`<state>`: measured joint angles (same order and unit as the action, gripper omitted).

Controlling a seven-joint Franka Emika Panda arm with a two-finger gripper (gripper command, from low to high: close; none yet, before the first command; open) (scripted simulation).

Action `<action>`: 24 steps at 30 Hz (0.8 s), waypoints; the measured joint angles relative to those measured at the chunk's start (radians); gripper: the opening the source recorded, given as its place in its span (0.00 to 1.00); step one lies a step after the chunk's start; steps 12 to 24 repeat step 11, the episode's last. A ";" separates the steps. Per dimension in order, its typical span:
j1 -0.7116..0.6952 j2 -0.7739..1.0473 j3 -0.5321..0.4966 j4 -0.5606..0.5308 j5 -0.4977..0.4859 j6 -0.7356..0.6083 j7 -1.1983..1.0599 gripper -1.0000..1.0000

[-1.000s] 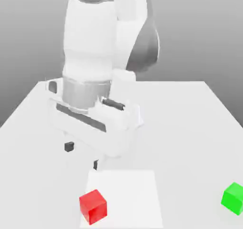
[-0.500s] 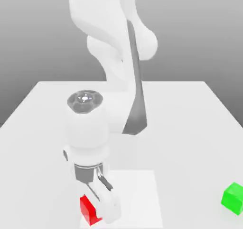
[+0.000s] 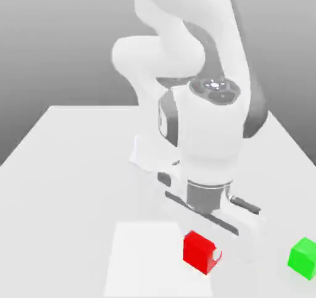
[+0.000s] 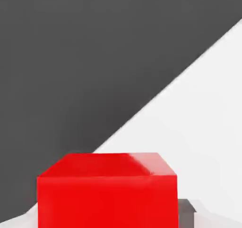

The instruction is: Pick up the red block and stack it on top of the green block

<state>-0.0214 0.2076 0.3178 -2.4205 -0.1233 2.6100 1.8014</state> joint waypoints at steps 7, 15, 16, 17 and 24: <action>0.231 0.141 0.060 0.092 -0.141 0.033 0.177 0.00; 0.250 0.169 0.045 0.097 -0.161 0.053 0.193 1.00; 0.250 0.169 0.045 0.097 -0.161 0.053 0.193 1.00; 0.250 0.169 0.045 0.097 -0.161 0.053 0.193 1.00; 0.250 0.169 0.045 0.097 -0.161 0.053 0.193 1.00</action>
